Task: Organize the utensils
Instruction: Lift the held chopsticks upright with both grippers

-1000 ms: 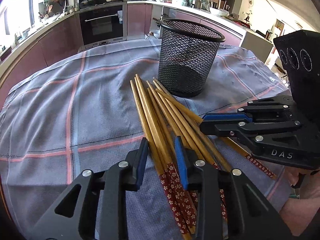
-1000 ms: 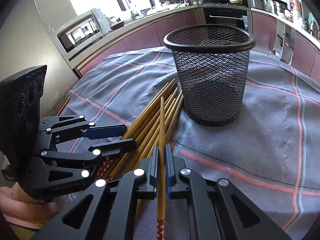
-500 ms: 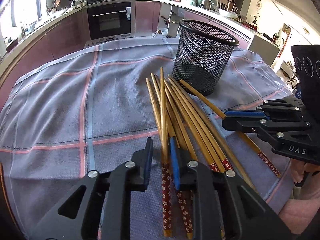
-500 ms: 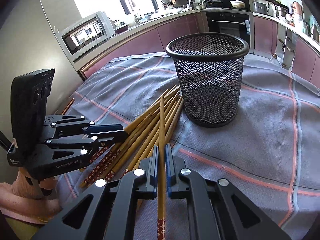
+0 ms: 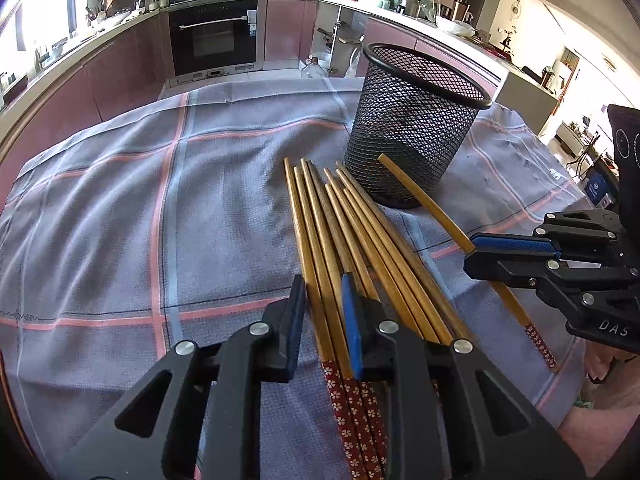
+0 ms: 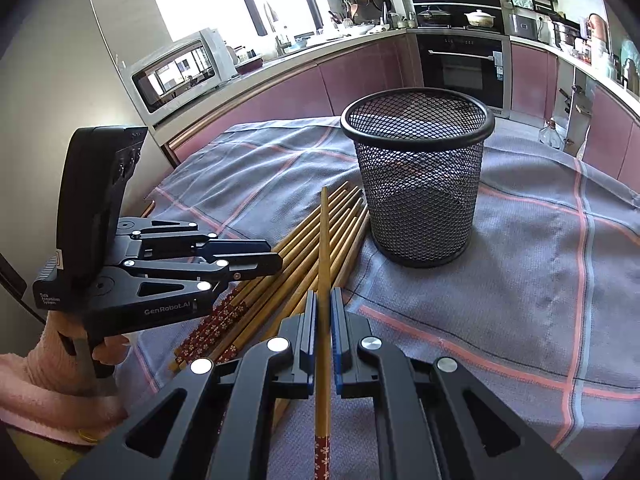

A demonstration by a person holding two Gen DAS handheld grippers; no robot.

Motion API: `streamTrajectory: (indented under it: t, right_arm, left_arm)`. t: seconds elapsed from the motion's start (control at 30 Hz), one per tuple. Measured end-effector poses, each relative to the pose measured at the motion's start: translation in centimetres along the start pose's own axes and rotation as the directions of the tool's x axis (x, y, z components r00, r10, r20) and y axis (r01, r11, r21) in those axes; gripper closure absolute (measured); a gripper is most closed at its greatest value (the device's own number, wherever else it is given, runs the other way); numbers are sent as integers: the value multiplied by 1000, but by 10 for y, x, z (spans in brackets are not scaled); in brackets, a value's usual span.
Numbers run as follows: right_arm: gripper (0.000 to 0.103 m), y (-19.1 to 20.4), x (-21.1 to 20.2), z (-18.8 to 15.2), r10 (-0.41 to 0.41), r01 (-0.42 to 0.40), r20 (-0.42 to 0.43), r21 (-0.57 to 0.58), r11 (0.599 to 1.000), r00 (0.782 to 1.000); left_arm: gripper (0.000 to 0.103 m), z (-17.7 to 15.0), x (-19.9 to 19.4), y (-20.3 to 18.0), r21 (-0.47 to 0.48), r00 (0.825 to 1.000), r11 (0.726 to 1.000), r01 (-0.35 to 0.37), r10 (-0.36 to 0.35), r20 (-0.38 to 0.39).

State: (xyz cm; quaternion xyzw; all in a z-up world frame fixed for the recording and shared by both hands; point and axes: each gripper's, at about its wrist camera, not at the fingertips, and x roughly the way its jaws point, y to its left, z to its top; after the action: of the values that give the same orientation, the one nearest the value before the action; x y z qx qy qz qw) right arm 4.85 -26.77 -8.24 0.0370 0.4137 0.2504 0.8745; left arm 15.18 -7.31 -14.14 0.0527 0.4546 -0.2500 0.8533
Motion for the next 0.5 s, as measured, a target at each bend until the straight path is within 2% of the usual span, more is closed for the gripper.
streamTrajectory:
  t: [0.23,0.5]
  right_arm:
    - [97,-1,-1,-2,5,-5,0,0,1000,1000]
    - [97,-1,-2,-1,7,-7,3,-3,1000,1000]
  left_arm:
    - [77,-2,0,11,-21,1000,1000,3,-3,-6]
    - [87,2,6,23,-60,998,997,49,-51,-26]
